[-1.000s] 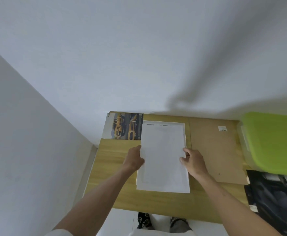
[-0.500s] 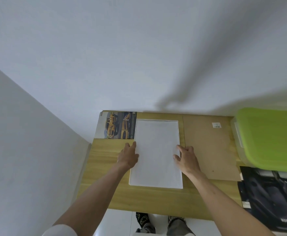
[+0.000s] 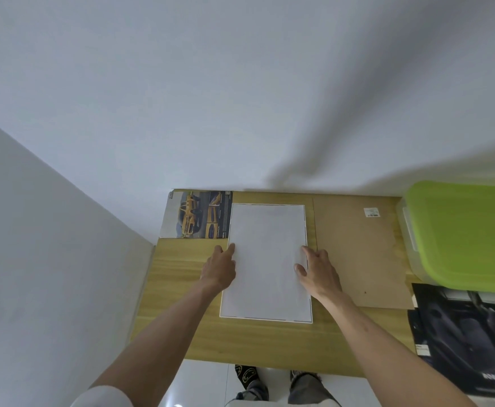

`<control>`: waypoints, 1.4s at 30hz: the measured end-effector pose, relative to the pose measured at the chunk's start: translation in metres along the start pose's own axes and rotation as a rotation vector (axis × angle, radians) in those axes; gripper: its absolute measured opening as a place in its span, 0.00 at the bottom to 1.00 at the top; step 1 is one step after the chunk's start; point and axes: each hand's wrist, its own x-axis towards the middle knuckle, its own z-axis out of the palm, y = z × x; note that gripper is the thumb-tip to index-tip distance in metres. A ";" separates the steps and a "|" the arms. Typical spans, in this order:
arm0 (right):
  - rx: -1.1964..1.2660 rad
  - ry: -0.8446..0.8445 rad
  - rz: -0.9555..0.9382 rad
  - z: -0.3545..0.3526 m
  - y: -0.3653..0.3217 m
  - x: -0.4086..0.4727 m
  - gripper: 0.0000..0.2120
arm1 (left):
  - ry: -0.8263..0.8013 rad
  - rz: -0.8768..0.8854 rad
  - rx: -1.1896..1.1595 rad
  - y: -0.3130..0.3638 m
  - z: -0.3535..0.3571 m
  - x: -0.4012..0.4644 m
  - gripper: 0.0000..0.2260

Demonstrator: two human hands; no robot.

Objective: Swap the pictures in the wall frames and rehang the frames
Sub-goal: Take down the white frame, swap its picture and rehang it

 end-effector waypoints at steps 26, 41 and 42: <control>-0.047 0.006 0.021 0.005 -0.008 -0.001 0.18 | -0.078 0.082 -0.060 -0.018 -0.003 0.007 0.34; 0.001 0.063 0.066 -0.007 -0.007 -0.011 0.26 | 0.190 0.170 0.003 -0.010 -0.007 -0.007 0.27; 0.012 0.082 0.071 -0.011 -0.003 -0.012 0.26 | 0.227 0.183 -0.015 -0.002 -0.007 -0.008 0.26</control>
